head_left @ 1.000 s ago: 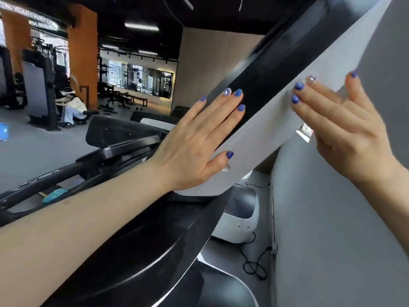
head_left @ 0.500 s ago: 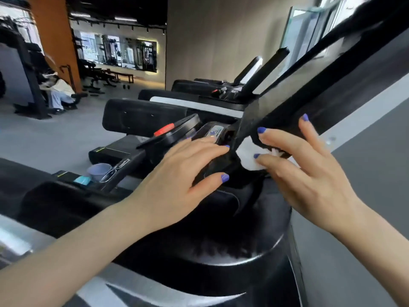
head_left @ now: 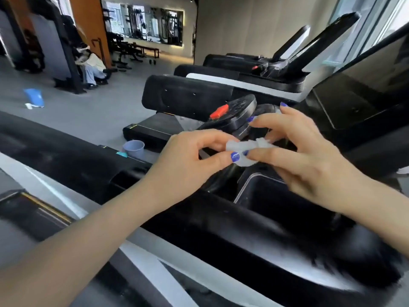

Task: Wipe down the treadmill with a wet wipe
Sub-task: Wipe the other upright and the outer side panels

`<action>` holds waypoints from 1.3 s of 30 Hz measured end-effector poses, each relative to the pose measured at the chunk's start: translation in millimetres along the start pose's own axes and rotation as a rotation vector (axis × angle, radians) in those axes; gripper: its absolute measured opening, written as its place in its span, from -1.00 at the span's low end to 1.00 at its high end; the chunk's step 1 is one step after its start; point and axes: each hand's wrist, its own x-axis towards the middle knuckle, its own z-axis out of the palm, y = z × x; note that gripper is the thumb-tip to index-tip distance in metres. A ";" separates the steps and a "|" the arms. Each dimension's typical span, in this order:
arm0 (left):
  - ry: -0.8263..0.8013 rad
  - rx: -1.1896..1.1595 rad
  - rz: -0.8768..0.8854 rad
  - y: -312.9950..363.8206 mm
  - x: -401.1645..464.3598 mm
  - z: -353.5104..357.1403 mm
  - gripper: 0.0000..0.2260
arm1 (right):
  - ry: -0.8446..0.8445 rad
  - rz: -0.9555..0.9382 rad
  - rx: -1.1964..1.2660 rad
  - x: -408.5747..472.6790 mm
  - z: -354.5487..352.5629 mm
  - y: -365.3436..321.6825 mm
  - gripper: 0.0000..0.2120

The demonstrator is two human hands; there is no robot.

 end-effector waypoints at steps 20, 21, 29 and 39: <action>-0.151 0.149 0.028 -169.8 50.3 -237.0 -0.92 | -0.146 0.467 0.298 245.8 137.1 -62.5 -0.74; -0.153 0.161 0.038 -179.2 52.2 -252.0 -0.92 | -0.157 0.475 0.298 260.5 145.2 -67.9 -0.79; -0.102 0.162 0.035 -247.5 53.3 -335.1 -0.87 | -0.151 0.491 0.167 353.7 206.5 -97.0 -0.83; -0.050 0.222 0.008 -316.3 46.3 -451.2 -0.87 | -0.257 0.562 0.316 476.3 269.6 -137.7 -0.64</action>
